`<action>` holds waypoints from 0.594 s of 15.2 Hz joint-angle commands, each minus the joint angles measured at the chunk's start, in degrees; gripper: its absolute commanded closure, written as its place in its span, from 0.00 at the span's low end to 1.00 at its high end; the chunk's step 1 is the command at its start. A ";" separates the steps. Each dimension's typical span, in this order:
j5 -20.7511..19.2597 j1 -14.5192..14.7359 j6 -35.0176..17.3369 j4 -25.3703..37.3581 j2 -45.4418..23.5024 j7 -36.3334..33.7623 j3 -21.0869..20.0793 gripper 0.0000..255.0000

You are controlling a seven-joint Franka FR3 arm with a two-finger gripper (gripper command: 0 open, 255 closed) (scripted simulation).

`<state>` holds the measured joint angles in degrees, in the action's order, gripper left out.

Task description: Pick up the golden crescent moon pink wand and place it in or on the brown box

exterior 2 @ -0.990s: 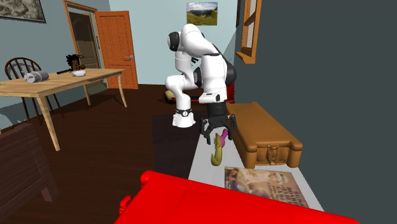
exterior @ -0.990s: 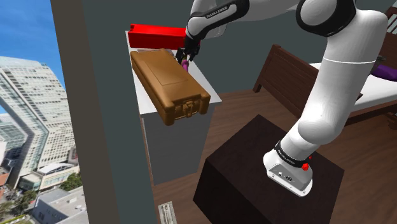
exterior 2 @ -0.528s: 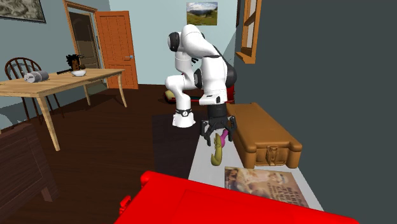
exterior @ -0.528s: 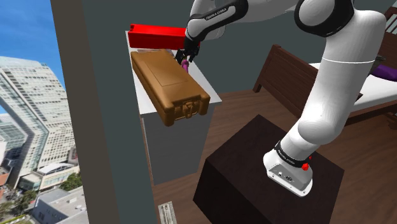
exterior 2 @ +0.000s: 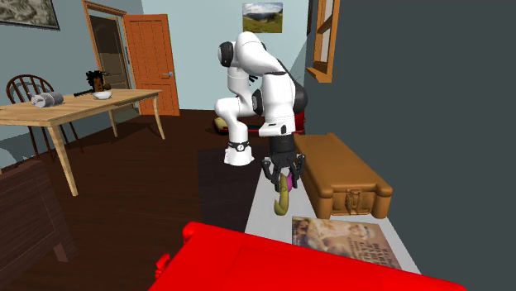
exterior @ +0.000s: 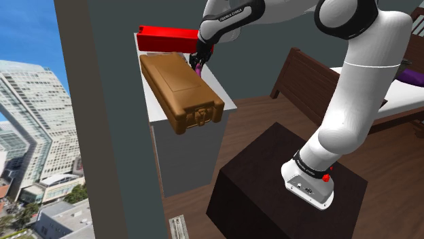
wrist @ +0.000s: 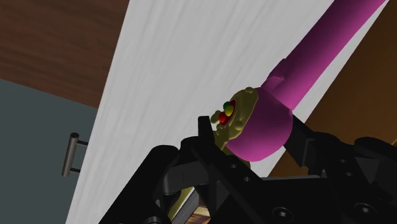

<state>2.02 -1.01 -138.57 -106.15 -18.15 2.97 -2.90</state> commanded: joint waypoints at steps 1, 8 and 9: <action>0.00 0.00 0.00 -0.01 0.00 0.00 0.00 1.00; -0.02 -0.02 3.33 1.67 1.65 -0.12 0.00 1.00; -0.02 -0.02 4.00 2.04 1.95 -0.14 0.00 1.00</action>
<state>2.02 -1.07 -135.37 -104.56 -16.56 2.91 -2.89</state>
